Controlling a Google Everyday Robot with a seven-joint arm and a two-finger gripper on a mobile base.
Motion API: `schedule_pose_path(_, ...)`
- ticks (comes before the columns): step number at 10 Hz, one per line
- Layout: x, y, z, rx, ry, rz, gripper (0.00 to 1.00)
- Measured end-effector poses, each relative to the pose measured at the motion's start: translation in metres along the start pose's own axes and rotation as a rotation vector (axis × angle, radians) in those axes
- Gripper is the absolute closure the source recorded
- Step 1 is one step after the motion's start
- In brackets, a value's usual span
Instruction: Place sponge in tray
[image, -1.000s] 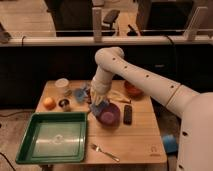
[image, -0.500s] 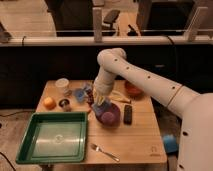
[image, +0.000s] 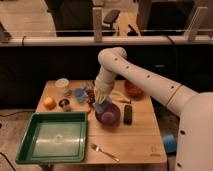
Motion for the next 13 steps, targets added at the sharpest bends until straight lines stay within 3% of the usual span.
schedule_pose_path(3, -0.026, -0.019, 0.001, -0.007, 0.002, -0.088, 1.00)
schedule_pose_path(7, -0.093, -0.062, 0.011, -0.024, -0.013, -0.279, 1.00)
schedule_pose_path(11, -0.152, -0.073, 0.030, -0.055, -0.057, -0.429, 1.00)
schedule_pose_path(13, -0.169, -0.076, 0.039, -0.071, -0.079, -0.481, 1.00)
